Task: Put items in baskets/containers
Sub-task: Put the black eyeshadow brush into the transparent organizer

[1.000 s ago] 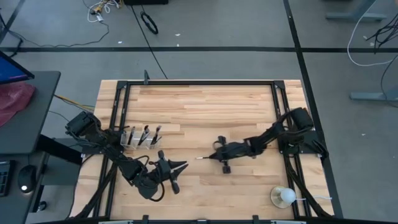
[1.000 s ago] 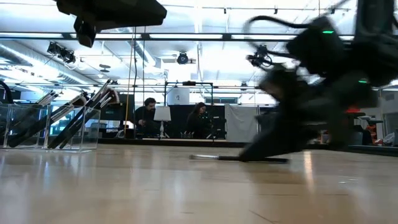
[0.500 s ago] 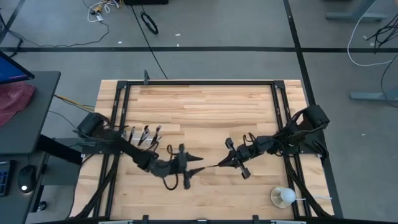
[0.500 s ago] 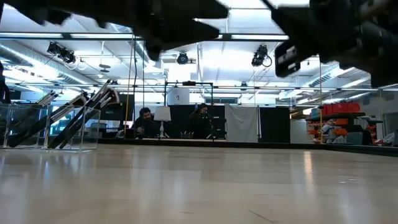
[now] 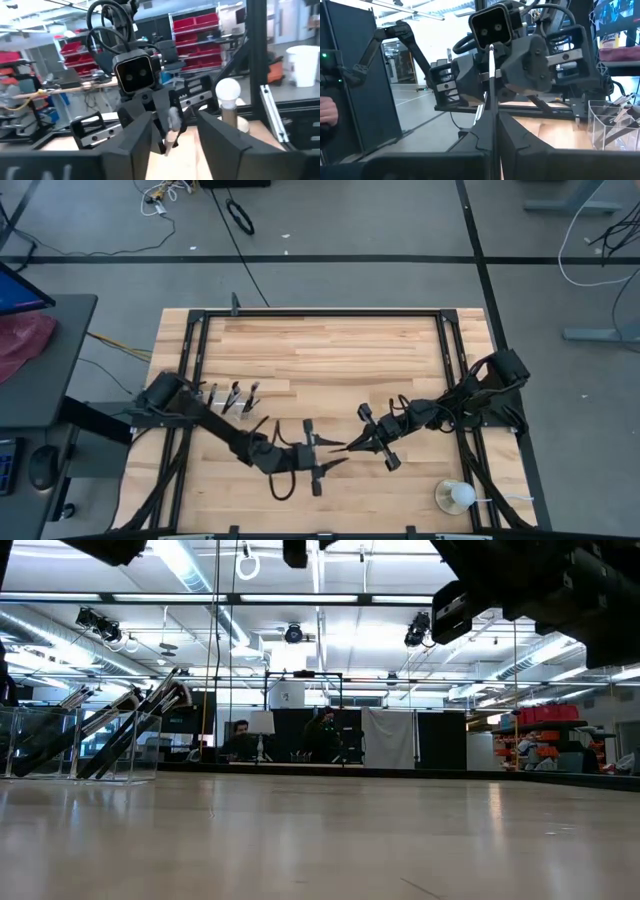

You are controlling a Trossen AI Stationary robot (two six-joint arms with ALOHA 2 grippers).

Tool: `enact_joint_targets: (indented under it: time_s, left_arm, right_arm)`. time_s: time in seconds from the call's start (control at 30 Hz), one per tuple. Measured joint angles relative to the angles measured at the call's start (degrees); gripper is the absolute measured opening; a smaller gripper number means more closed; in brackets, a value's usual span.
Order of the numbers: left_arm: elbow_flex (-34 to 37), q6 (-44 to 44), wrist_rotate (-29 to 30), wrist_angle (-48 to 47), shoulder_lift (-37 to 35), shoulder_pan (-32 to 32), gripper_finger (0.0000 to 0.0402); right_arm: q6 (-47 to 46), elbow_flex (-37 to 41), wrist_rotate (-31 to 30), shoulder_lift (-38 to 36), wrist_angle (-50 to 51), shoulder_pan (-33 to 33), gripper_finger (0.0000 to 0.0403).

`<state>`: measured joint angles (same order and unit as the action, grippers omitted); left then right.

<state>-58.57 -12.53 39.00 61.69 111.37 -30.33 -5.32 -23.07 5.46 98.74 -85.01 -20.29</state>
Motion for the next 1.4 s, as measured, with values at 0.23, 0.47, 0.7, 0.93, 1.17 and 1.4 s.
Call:
enact_joint_targets:
  time_s: [0.23,0.47,0.7,0.93,1.17,1.4]
  left_arm:
    - [-0.4,-1.4,2.4,-0.2,0.0,-0.8,0.0068]
    - [-0.4,-1.1,7.7,-2.2,-0.5,-2.3,0.0021]
    - [-0.4,11.6,21.6,-26.0,-10.8,-7.0,0.0018]
    - [-0.4,42.3,23.8,-63.9,-24.5,-6.5,0.0018]
    - [-0.4,63.6,13.5,-91.8,-34.5,-1.3,0.0018]
    - [-0.4,79.8,-1.1,-114.0,-38.2,3.5,0.0018]
  right_arm:
    - [0.1,0.0,0.1,0.0,0.2,0.0,0.0009]
    - [0.0,-0.1,-0.4,-0.1,1.4,0.5,0.0024]
    - [-6.5,1.1,-0.8,-0.1,5.1,4.5,0.0090]
    - [-7.9,1.1,-1.9,-0.1,10.8,5.6,0.0137]
    - [-7.9,1.1,-2.0,-0.1,11.0,5.4,0.0145]
    - [-7.8,1.1,-2.0,-0.1,11.1,5.5,0.0136]
